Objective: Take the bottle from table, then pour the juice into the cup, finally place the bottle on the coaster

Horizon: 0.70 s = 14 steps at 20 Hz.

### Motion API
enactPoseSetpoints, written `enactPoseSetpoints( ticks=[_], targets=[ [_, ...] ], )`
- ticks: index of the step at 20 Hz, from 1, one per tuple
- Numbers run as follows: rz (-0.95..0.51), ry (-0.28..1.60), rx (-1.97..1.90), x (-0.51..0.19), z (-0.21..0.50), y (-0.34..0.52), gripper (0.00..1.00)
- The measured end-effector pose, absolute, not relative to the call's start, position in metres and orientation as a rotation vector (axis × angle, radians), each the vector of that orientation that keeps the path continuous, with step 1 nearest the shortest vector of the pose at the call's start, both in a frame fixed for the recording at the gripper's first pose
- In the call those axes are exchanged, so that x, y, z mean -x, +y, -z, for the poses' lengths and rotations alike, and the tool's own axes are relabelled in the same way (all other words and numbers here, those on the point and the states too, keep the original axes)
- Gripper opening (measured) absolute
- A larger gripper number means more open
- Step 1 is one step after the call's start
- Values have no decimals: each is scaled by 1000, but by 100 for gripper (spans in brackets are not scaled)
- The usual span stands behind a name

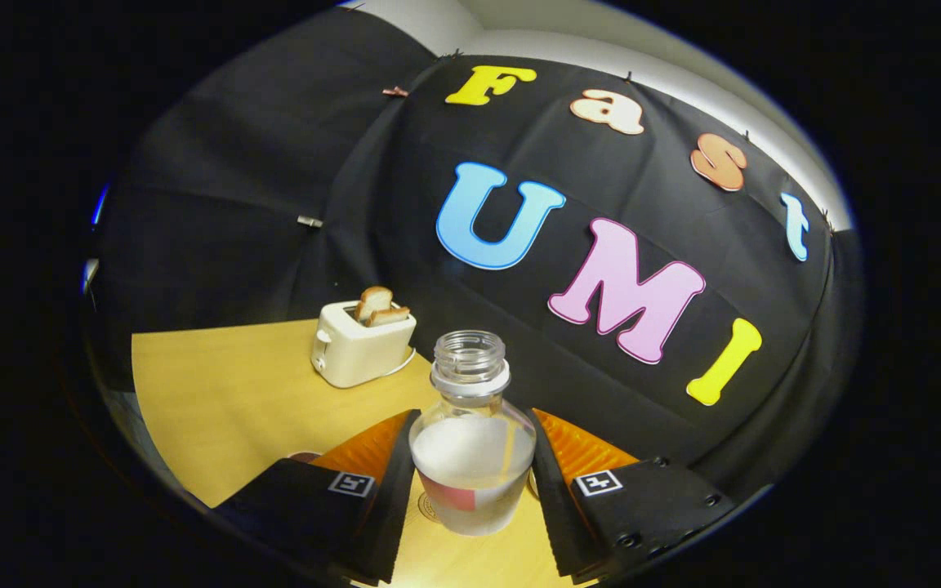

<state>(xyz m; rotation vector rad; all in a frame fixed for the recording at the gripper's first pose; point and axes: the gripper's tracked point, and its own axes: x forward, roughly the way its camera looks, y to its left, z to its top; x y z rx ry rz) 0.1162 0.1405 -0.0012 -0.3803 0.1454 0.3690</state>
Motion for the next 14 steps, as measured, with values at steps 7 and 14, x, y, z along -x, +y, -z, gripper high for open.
enactPoseSetpoints(
  ticks=[7, 14],
  targets=[
    [-443, 142, 126, -118, 8, 123, 73],
    [-462, 162, 75, -138, 44, 102, 73]
  ],
)
